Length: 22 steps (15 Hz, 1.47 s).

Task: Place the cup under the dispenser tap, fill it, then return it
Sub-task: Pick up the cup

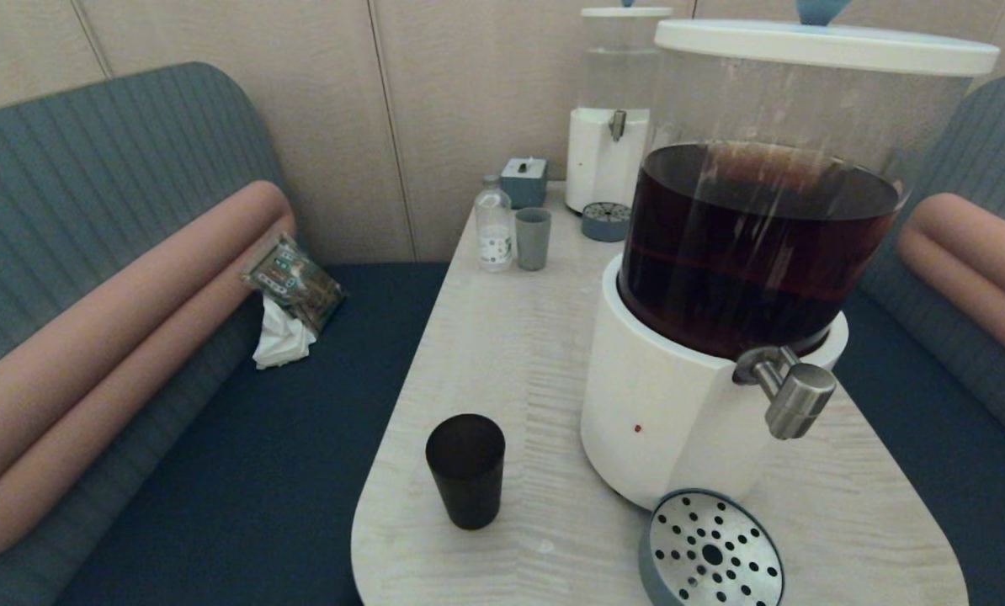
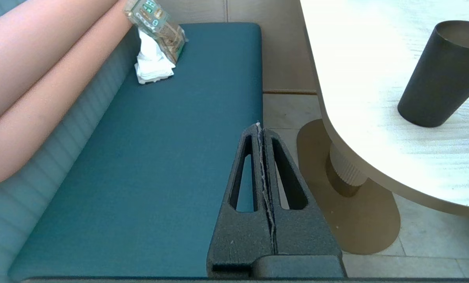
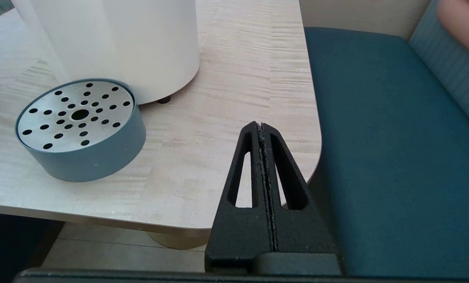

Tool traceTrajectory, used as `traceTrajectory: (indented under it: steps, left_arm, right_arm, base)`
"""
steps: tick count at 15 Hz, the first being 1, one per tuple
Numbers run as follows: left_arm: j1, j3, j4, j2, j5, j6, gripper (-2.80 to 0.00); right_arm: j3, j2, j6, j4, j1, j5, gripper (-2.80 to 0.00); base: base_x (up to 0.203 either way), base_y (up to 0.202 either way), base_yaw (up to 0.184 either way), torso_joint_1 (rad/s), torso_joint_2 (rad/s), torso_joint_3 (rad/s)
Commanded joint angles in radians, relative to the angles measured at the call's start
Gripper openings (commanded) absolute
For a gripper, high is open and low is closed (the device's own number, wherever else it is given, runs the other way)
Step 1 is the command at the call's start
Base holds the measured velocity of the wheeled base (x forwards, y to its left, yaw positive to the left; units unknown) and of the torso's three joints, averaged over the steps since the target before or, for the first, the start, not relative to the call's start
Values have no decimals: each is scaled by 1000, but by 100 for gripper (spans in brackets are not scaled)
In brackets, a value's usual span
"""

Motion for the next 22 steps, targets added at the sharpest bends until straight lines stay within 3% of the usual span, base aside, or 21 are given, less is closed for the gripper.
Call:
traceTrajectory:
  steps: [1, 3, 6, 8, 10, 12, 14, 16, 18, 22]
  left_arm:
    - [0, 0, 0, -1, 1, -5, -280]
    - [0, -25, -6, -2, 0, -12, -280]
    - [0, -243, 53, 19, -36, -47, -280]
    - [0, -386, 138, 96, -115, -59, -280]
    - [-5, -422, 170, 213, -185, -101, -280]
    - [-34, -428, 135, 321, -333, -162, -280]
    - [-60, -400, 7, 451, -444, -180, -280]
    - [-69, -343, -167, 619, -511, -177, -280]
    - [-72, -292, -363, 811, -546, -168, -280]
    - [-68, -217, -890, 1200, -571, -172, -280]
  right_arm:
    - [6, -2, 0, -1, -1, 0, -280]
    - [6, -3, 0, -1, -1, 1, -280]
    - [6, -2, 0, -1, 0, 1, -280]
    - [6, -2, 0, -1, 0, 1, -280]
    - [8, -3, 1, -1, 0, 0, -280]
    - [6, -2, 0, -1, 1, 2, -280]
    - [8, -2, 0, -2, -1, 2, -280]
    - [6, -2, -2, -2, -1, 2, -280]
    - [6, -2, -10, -2, -1, 1, -280]
    - [6, -2, -20, -2, -1, 7, -280]
  base:
    - [0, 0, 0, 0, 0, 0]
    - [0, 0, 0, 0, 0, 0]
    - [0, 0, 0, 0, 0, 0]
    - [0, 0, 0, 0, 0, 0]
    - [0, 0, 0, 0, 0, 0]
    - [0, 0, 0, 0, 0, 0]
    - [0, 0, 0, 0, 0, 0]
    - [0, 0, 0, 0, 0, 0]
    - [0, 0, 0, 0, 0, 0]
    - [0, 0, 0, 0, 0, 0]
